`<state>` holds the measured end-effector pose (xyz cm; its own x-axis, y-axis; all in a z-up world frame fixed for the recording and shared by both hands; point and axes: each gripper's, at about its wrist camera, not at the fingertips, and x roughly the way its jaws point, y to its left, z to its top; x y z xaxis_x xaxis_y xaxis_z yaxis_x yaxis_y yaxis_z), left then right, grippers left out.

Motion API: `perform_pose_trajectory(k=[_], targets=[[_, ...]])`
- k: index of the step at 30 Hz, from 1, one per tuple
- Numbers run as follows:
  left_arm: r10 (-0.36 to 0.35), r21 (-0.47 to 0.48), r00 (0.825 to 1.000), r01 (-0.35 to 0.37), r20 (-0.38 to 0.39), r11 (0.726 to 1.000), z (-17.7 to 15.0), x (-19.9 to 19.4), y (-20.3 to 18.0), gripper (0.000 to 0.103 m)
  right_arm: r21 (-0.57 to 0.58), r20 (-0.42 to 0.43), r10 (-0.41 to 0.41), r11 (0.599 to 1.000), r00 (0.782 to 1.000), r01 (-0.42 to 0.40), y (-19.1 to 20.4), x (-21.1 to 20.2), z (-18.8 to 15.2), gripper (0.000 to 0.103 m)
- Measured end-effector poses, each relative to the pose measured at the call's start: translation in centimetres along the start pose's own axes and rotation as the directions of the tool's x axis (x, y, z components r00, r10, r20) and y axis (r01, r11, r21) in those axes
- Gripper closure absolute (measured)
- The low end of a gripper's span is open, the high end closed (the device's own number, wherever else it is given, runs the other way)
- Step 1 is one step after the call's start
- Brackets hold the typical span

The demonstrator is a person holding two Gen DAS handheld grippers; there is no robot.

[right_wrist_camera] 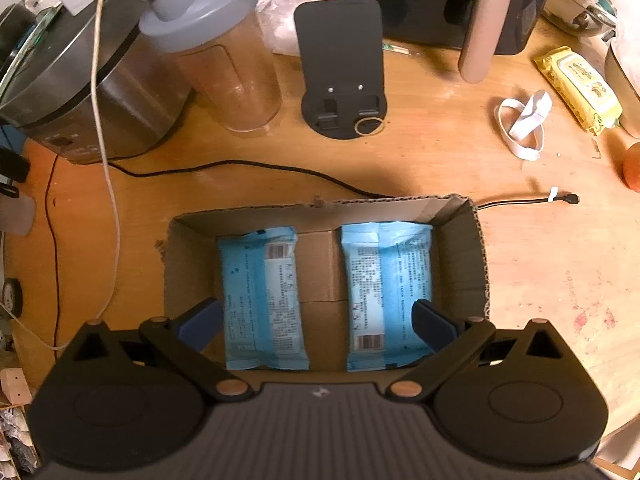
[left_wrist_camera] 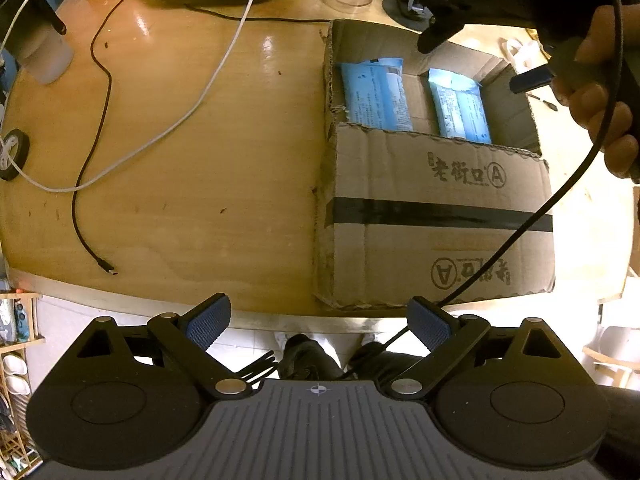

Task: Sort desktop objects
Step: 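Lift the open right tool up and out of the box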

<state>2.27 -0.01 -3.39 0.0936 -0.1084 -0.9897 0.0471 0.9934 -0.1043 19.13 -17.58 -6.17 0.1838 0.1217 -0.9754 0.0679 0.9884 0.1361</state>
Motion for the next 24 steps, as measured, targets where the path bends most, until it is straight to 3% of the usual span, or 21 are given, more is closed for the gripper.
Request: perform_pose_trajectory(k=[24], targets=[[0.008,0.006,1.000,-0.008,-0.001,1.000,0.2,0.0,-0.5,0.006,0.020,-0.005,-0.019,1.000,1.000,0.019,-4.3,-0.4,0.2,0.000]])
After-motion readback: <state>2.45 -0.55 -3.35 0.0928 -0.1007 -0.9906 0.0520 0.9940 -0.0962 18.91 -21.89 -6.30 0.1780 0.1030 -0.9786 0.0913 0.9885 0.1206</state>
